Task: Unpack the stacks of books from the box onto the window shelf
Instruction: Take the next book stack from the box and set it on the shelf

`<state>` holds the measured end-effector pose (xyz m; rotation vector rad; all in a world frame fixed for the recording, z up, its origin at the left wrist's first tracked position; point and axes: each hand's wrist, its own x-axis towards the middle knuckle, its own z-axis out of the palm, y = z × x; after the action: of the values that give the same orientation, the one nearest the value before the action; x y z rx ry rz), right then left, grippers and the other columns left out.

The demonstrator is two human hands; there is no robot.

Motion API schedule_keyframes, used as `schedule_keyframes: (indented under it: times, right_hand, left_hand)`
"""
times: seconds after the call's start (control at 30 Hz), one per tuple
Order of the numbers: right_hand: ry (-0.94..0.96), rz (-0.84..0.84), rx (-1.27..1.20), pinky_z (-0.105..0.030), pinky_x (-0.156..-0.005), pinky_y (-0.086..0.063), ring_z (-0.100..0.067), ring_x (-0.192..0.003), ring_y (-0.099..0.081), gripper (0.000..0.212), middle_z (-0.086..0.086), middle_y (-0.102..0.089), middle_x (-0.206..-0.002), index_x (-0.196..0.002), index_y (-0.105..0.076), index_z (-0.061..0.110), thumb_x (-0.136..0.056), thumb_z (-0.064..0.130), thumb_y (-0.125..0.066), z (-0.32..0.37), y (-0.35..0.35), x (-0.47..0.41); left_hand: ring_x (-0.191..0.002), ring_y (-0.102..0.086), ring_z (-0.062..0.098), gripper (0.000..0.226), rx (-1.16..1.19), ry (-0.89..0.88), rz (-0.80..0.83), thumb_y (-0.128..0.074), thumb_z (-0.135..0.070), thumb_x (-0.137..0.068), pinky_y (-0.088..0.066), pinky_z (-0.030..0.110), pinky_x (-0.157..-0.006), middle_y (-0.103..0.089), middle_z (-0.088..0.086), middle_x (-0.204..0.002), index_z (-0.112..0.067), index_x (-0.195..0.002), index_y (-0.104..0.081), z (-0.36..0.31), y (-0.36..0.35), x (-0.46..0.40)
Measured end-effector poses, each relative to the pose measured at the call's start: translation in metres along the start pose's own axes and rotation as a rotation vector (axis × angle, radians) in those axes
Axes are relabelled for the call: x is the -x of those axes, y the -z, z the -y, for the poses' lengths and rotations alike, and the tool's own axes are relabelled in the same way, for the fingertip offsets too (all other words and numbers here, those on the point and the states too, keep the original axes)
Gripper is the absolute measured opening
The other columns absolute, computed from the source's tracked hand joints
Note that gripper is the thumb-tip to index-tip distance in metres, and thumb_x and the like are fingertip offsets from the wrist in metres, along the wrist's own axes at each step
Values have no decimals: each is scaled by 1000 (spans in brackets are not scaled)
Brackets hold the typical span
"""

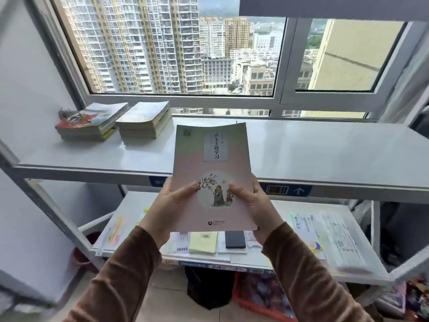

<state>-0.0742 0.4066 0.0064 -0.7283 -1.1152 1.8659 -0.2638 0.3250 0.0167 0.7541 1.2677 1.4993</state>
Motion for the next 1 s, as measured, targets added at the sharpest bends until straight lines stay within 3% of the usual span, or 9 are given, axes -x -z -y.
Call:
schedule_keyframes:
  times: [0.1,0.23,0.37,0.57,0.63,0.73,0.8,0.93,1.0]
  right_hand:
    - [16,26,4,-43,-71,-62,-30,-90,-75,54,-13,-75,-113,-131,-56,25,-81,17,-76,-2,-15,-41]
    - [63,-15,44,-52,-82,-60,-36,-100,-73,55,-16,-72,-119,-130,-56,25,-79,34,-75,-3,-32,-91]
    - [108,-55,150,-44,-72,-62,-36,-98,-74,63,-14,-73,-118,-136,-49,28,-81,47,-72,1,-44,-136]
    - [251,45,258,-37,-82,-60,-29,-107,-71,42,-13,-71,-121,-130,-56,16,-90,21,-69,19,-48,-191]
    - [292,45,318,-35,-84,-59,-25,-109,-69,46,-12,-71,-122,-132,-55,15,-88,15,-69,29,-47,-203]
    - [355,12,474,-56,-98,-51,-33,-113,-60,50,-29,-58,-128,-133,-51,5,-87,12,-69,38,-43,-221]
    - [361,4,523,-60,-103,-45,-42,-119,-56,48,-32,-54,-130,-131,-51,1,-88,14,-68,38,-38,-230]
    - [337,51,534,-39,-101,-51,-28,-125,-58,54,-16,-59,-136,-139,-48,12,-89,18,-68,39,-30,-236]
    - [321,63,558,-30,-98,-52,-19,-125,-58,60,-7,-60,-137,-143,-45,17,-89,18,-70,38,-25,-240]
  left_hand:
    - [-99,-75,35,60,5,-8,-5,-81,-36,-78,-62,44,-72,-76,13,-117,-24,-131,-57,-14,20,-34]
    - [-94,-76,34,62,13,-39,32,-81,-34,-78,-62,41,-69,-76,16,-114,-21,-132,-54,-29,42,-85]
    - [-92,-76,34,59,19,-97,100,-82,-30,-79,-61,44,-69,-76,15,-116,-25,-131,-53,-42,63,-140]
    - [-98,-75,31,64,-88,-284,270,-83,-16,-81,-62,43,-74,-73,14,-117,-31,-131,-46,-69,89,-213]
    - [-99,-74,23,67,-208,-381,310,-82,-14,-80,-62,37,-77,-75,5,-114,-33,-131,-42,-78,91,-233]
    - [-102,-68,-4,68,-413,-490,326,-77,-11,-85,-55,15,-82,-68,-28,-115,-44,-128,-36,-83,88,-251]
    - [-106,-62,-12,67,-493,-510,331,-75,-18,-88,-49,7,-84,-61,-40,-115,-40,-135,-32,-81,89,-259]
    - [-116,-62,-4,67,-502,-448,368,-72,-39,-88,-49,10,-90,-66,-25,-125,-51,-140,-31,-77,93,-270]
    - [-118,-62,-2,64,-527,-415,391,-69,-44,-89,-49,12,-92,-65,-25,-126,-58,-139,-31,-76,96,-271]
